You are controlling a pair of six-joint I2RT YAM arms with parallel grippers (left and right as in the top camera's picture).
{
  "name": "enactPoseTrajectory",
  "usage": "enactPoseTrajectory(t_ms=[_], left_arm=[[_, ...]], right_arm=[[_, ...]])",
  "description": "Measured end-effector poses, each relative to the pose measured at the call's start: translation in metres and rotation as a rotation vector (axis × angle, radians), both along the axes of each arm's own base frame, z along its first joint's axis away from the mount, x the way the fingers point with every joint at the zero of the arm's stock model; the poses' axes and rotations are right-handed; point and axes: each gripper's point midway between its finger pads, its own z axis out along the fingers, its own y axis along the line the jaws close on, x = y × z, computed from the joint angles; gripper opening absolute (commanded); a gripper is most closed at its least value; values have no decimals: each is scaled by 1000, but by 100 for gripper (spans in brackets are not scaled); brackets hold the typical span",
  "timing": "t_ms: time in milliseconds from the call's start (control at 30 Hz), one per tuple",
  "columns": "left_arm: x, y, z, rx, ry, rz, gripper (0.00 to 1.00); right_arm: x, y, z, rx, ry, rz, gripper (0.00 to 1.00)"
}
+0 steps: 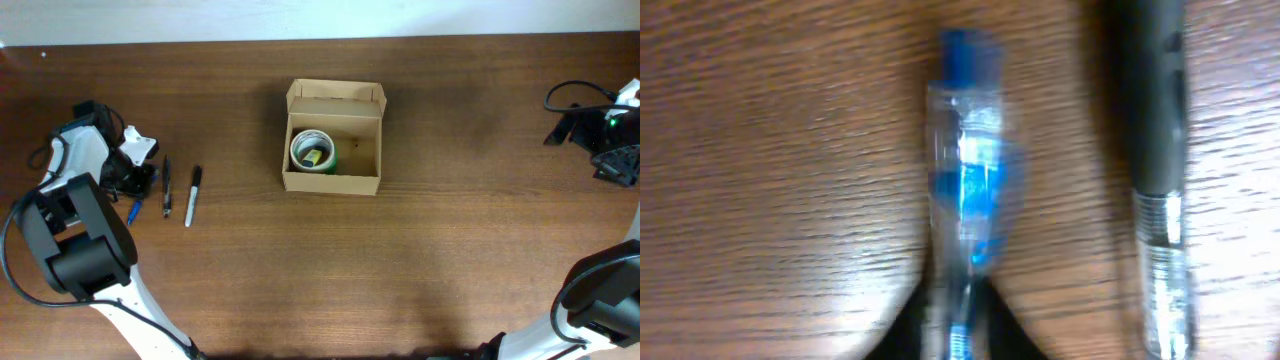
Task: Pack container
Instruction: 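Move the left gripper down onto the blue pen and grasp it, then carry the blue pen with the left gripper and drop it into the box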
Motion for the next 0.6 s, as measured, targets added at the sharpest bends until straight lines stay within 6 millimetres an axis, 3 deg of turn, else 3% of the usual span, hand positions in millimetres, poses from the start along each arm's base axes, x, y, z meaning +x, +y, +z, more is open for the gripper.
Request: enactPoseTrajectory(t_ms=[300,400,500,600], left_arm=[[1,0,1,8,-6,10,2],[1,-15,10,-58,10,22,2],[16,-32,41,-100,-2,-1,2],[52,-47,98,-109,-115,-45,2]], right_arm=[[0,0,0,0,0,0,99],[0,0,0,0,0,-1,99],[0,0,0,0,1,0,99],[0,0,0,0,0,-1,99]])
